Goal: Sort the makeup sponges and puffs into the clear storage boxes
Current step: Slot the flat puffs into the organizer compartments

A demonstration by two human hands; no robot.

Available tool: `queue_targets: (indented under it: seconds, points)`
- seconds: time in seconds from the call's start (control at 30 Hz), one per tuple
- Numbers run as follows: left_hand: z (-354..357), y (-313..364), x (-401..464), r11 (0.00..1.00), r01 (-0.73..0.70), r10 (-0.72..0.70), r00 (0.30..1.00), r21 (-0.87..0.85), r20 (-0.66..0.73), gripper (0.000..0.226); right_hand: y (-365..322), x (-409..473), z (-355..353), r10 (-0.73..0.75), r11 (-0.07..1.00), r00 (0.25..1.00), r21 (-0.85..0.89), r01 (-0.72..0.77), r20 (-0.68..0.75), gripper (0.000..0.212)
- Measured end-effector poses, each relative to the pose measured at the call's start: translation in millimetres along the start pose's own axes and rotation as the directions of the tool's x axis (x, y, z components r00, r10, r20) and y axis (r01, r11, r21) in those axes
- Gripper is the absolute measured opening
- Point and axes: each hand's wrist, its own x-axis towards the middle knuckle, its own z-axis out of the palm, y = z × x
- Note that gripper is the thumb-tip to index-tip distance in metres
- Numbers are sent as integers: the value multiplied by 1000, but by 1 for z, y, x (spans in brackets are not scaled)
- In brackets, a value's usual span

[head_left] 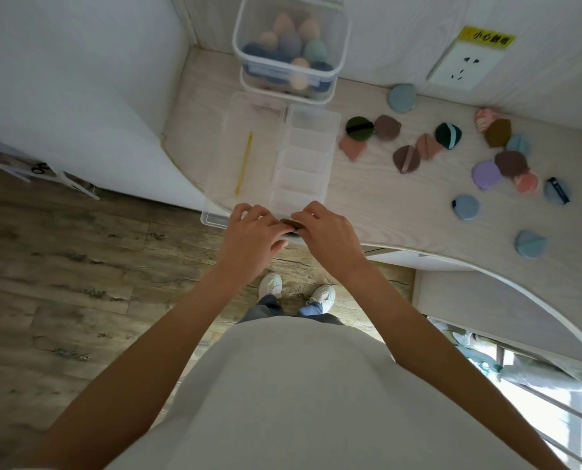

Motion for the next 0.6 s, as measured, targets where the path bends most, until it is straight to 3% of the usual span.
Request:
queue_targets:
  seconds: [0.23,0.43,0.6]
  points:
    - [1,-3,-1,999,-40,40,999,0,-32,29,-8,11,3,-60,969,997,-245,45,-57,18]
    - [4,-8,-7,999,-53,51,992,-8,-118,28,2,3,0,43,999,987,-9,-45,-157,13]
    - [4,-20,-6,997,-60,55,993,-45,-105,28,-2,0,5,102,995,966,20,-100,-239,14]
